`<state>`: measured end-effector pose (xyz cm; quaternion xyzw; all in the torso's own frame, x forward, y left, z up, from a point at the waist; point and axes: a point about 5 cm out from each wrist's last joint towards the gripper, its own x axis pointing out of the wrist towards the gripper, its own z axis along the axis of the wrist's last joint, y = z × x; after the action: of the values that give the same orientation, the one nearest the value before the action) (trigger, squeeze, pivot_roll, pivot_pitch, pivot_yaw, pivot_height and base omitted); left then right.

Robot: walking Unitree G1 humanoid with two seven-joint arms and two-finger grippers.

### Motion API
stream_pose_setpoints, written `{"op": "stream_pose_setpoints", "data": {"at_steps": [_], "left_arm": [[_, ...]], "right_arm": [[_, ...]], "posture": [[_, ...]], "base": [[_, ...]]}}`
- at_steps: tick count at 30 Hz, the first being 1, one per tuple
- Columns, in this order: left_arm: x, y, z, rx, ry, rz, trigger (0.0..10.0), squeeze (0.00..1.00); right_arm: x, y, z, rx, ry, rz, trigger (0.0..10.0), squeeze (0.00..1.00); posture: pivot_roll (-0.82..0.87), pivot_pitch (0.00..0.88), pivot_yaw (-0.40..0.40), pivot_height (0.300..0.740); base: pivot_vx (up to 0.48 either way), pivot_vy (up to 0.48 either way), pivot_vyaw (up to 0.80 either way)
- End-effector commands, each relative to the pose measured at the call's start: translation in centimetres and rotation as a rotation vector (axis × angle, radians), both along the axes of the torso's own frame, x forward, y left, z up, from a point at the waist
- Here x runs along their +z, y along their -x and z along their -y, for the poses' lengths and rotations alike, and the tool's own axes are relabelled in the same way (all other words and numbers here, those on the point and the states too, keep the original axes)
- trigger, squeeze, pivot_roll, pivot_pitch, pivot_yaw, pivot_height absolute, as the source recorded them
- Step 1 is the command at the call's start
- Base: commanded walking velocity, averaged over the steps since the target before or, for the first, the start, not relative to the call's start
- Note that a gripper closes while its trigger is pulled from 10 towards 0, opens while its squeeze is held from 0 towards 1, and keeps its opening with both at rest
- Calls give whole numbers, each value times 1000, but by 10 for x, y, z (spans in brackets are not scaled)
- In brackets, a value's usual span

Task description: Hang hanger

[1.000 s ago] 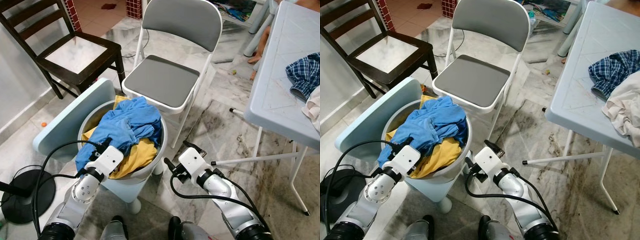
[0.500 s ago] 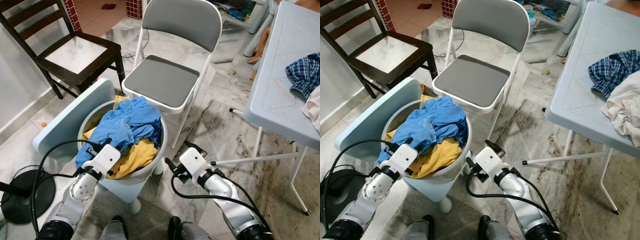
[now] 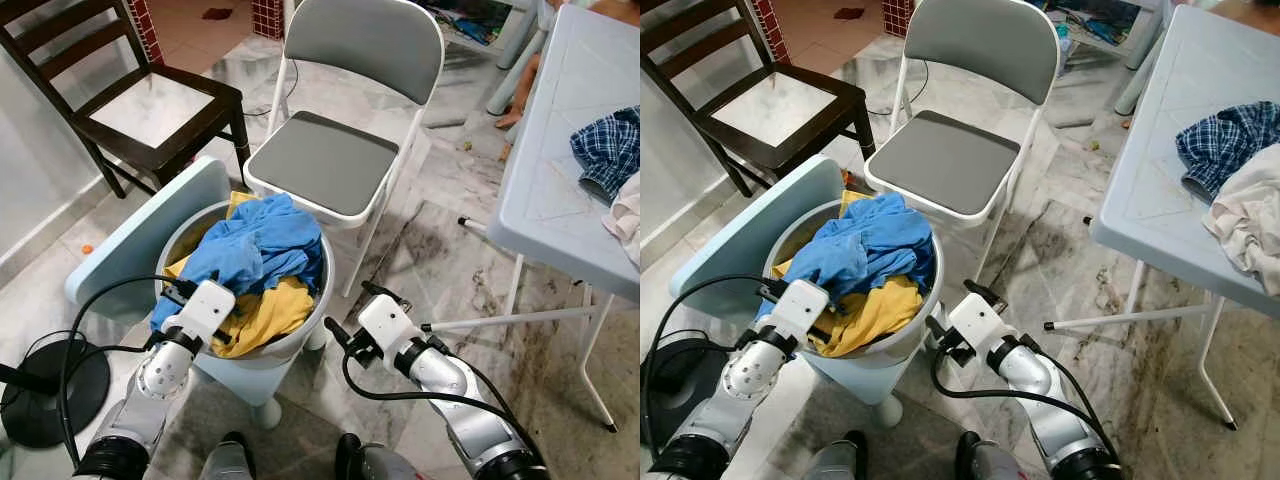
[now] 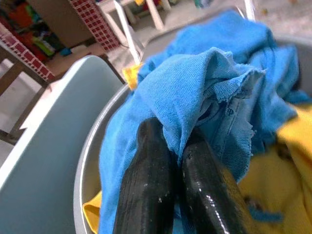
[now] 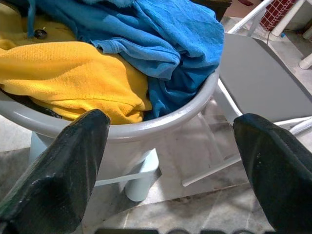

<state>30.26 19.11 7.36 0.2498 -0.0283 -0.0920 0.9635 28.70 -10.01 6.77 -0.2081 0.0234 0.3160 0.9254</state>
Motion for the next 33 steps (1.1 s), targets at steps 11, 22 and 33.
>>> {"op": "stream_pose_setpoints", "data": {"at_steps": [11, 22, 33], "left_arm": [[15, -3, 4, -38, 73, 62, 0, 0], [119, -34, 24, -246, 468, 238, 0, 0], [175, -3, 79, -856, 994, -51, 0, 0]], "right_arm": [[-2, 0, 3, -14, 9, -7, 10000, 0], [-2, -5, 0, -26, -6, -9, 10000, 0], [-3, -10, -6, -68, -33, -10, 10000, 0]], "posture": [[152, 205, -67, 740], [176, 196, -65, 740], [191, 195, -44, 740]], "base": [[0, 0, 0], [0, 0, 0], [0, 0, 0]]}}
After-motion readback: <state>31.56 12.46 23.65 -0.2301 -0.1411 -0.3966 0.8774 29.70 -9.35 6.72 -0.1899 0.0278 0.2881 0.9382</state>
